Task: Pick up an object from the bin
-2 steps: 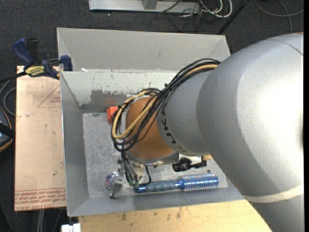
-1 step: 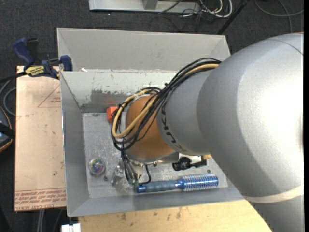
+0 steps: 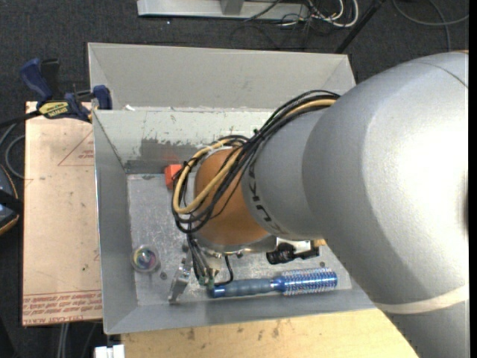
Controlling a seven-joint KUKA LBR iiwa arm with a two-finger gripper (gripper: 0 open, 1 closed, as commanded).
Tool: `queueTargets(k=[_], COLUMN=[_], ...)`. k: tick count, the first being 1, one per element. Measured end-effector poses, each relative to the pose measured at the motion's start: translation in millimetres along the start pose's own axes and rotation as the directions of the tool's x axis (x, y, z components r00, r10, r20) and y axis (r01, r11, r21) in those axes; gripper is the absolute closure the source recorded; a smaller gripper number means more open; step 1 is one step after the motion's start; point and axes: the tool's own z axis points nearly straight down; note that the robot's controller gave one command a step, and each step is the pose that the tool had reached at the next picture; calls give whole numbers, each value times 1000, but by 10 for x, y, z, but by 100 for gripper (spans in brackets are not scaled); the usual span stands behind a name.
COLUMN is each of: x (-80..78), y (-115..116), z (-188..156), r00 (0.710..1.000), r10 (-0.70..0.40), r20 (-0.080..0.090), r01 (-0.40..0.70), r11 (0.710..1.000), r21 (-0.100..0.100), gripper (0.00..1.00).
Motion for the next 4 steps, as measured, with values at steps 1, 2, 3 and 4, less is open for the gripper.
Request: queueTargets(k=[1,2,3,4], x=[-325,-387,-280,-259], y=[-467,-1265,-895,-727], z=[-494,-260,-13,-38], r00=[997,967,976,925], r10=[-76,-256,-216,-379], r20=[-1,-11,6,2], r01=[76,256,216,379], r11=[997,967,976,925], r21=[8,9,6,6], gripper=[0,0,0,0])
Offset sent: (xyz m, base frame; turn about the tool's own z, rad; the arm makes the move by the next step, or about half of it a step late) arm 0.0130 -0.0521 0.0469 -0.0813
